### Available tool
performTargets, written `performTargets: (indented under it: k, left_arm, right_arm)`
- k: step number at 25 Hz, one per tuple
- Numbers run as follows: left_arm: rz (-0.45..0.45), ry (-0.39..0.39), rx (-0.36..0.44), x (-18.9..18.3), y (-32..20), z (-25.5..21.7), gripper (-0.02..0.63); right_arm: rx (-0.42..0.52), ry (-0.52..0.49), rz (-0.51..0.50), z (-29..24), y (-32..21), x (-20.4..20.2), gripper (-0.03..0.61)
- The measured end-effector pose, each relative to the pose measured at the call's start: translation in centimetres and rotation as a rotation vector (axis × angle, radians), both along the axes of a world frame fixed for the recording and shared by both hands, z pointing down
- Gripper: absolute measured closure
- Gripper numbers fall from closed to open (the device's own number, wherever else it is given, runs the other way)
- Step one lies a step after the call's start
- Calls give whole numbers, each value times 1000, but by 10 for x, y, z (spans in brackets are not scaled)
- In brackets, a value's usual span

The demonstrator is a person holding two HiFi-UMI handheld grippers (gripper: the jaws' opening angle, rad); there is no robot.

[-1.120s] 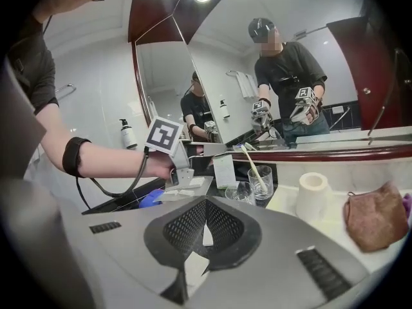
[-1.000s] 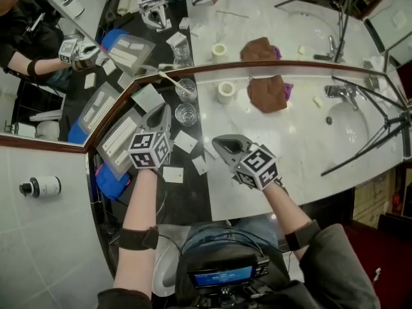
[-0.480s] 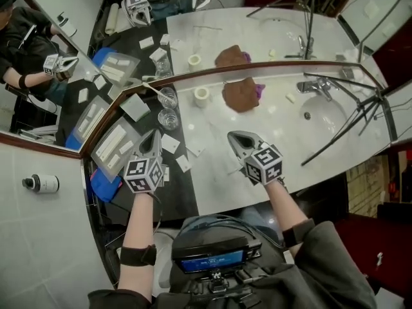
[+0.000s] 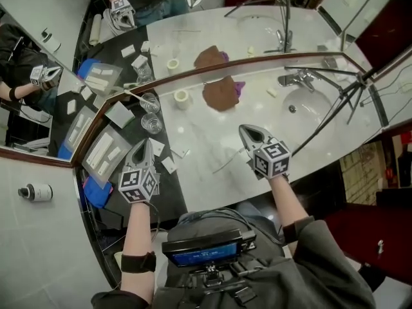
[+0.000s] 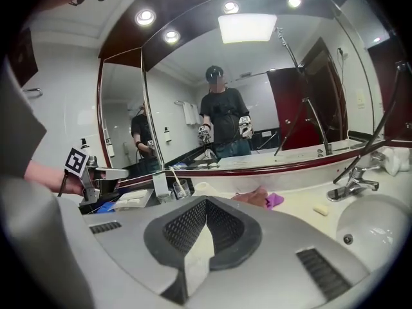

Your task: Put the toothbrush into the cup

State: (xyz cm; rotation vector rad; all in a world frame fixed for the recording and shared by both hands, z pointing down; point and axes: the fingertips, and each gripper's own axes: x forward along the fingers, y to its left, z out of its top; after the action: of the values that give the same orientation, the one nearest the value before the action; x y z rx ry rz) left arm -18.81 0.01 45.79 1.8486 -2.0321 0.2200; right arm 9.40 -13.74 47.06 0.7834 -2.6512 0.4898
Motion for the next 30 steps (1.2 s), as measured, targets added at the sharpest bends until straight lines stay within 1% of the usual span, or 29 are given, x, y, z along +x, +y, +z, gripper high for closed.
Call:
performTargets:
  k: [3, 5, 7, 8, 10, 13, 15, 17, 19, 21, 25, 27, 30]
  left_arm:
    - [22, 24, -15, 11, -5, 3, 612]
    - [47, 26, -42, 25, -9, 10, 612]
    - [95, 22, -86, 46, -14, 22, 609]
    - [131, 24, -113, 60, -17, 30, 589]
    - [218, 37, -171, 93, -24, 48, 538]
    - [361, 27, -260, 147, -34, 74, 489]
    - [467, 7, -320, 183, -39, 89, 448]
    - [580, -10, -384, 222, -43, 102, 422]
    - [684, -39, -450, 256, -45, 117, 402]
    - [762, -79, -518, 282, -47, 138, 388]
    - [856, -158, -638, 317, -54, 176, 388]
    - [879, -183, -684, 329, -59, 189, 390]
    - [889, -213, -747, 337, -65, 208, 390]
  right_arm:
    - [-6, -6, 23, 2, -7, 13, 568]
    - [-13, -7, 32, 5, -10, 21, 568]
    - [-20, -6, 35, 8, -12, 28, 568]
    - [-24, -6, 36, 10, -13, 32, 568]
    - [-34, -6, 38, 14, -13, 41, 568]
    - [-47, -10, 40, 18, -15, 53, 568]
    - [-60, -14, 45, 23, -15, 63, 568]
    - [-74, -14, 56, 30, -16, 75, 568]
    - [-84, -14, 67, 36, -17, 88, 568]
    - [-94, -17, 72, 40, -18, 99, 568]
    - [-109, -15, 80, 52, -20, 123, 568]
    - [-116, -15, 85, 57, -22, 134, 568]
    - [-124, -18, 95, 62, -26, 149, 568]
